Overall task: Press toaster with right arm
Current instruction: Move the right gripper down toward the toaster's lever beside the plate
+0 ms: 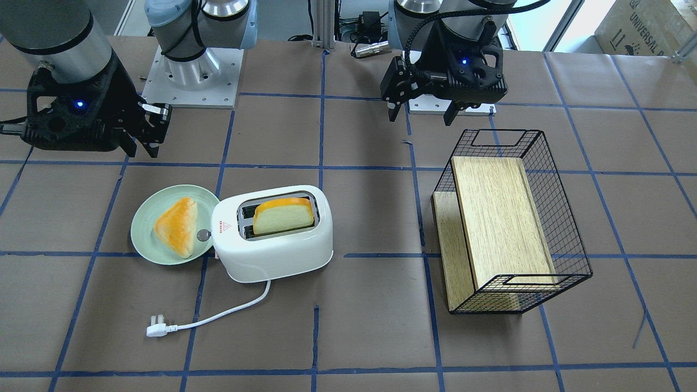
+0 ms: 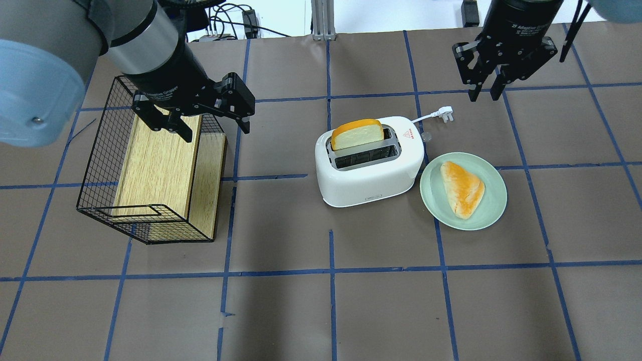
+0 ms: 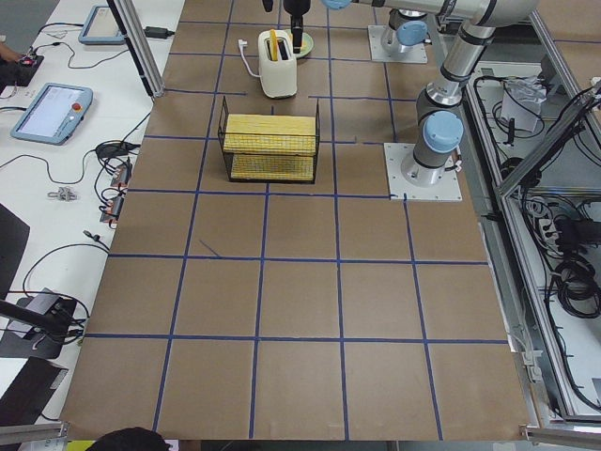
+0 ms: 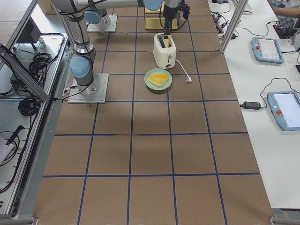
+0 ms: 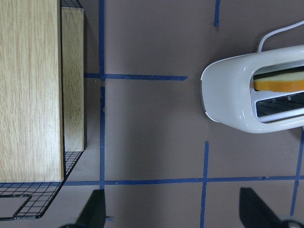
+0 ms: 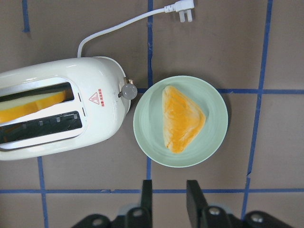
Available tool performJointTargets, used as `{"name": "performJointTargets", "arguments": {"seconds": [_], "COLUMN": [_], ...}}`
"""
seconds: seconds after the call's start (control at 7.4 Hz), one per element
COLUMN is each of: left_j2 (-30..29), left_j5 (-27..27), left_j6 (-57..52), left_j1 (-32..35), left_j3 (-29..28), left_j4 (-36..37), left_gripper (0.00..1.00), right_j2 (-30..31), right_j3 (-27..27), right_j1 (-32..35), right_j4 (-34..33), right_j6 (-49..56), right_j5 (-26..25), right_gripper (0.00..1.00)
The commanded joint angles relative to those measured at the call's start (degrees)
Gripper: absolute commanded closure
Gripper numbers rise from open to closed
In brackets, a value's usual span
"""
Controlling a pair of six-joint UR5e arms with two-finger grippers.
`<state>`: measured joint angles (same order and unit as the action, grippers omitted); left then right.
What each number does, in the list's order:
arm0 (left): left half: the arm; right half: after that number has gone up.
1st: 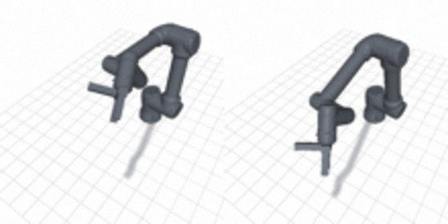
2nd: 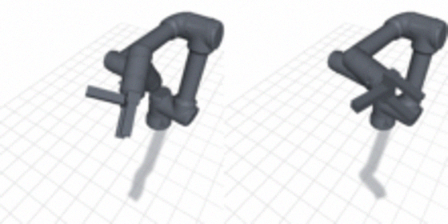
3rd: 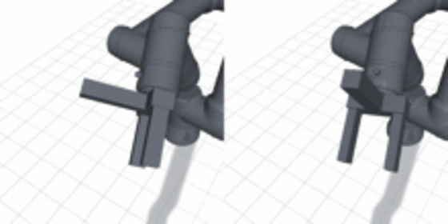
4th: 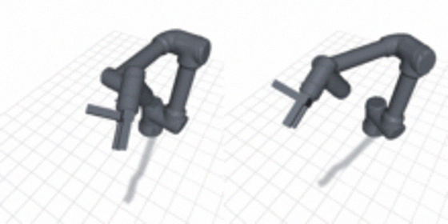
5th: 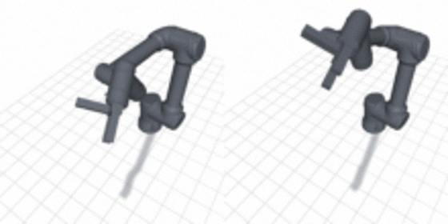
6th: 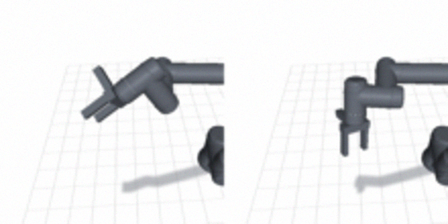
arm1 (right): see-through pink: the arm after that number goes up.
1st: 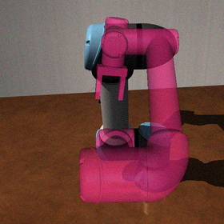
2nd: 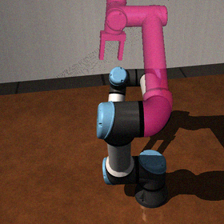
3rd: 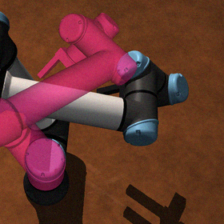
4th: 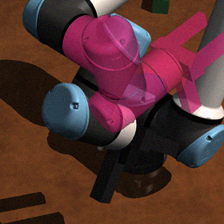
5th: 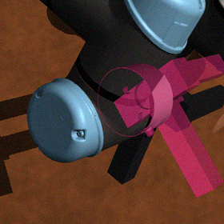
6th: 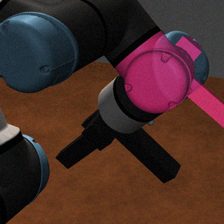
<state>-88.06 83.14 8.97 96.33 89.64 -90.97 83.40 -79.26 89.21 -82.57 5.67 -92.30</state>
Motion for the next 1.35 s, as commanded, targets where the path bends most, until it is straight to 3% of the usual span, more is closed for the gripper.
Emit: {"name": "performJointTargets", "arguments": {"seconds": [0.0, 0.27, 0.41, 0.68, 0.81, 1.22], "left_j2": [0.0, 0.0, 0.0, 0.0, 0.0, 0.0], "left_j5": [0.0, 0.0, 0.0, 0.0, 0.0, 0.0], "left_j6": [0.0, 0.0, 0.0, 0.0, 0.0, 0.0], "left_j1": [0.0, 0.0, 0.0, 0.0, 0.0, 0.0], "left_j3": [0.0, 0.0, 0.0, -0.1, 0.0, 0.0], "left_j4": [0.0, 0.0, 0.0, 0.0, 0.0, 0.0], "left_gripper": [0.0, 0.0, 0.0, 0.0, 0.0, 0.0], "right_j2": [-1.2, -1.6, -2.3, -4.9, -7.7, -8.1], "right_j3": [-0.2, -0.4, -1.0, -3.1, -4.8, -11.9], "right_j1": [0.0, 0.1, 0.1, 0.3, -0.3, -0.1], "right_j4": [-5.9, -7.8, -8.9, -10.6, -14.3, -23.8], "right_j6": [20.2, 34.1, 39.9, 53.7, 61.5, 76.4], "right_j5": [-0.7, -0.1, 3.2, 5.1, 5.1, 4.2], "right_gripper": [0.91, 0.92, 0.92, 0.93, 0.93, 0.93]}}
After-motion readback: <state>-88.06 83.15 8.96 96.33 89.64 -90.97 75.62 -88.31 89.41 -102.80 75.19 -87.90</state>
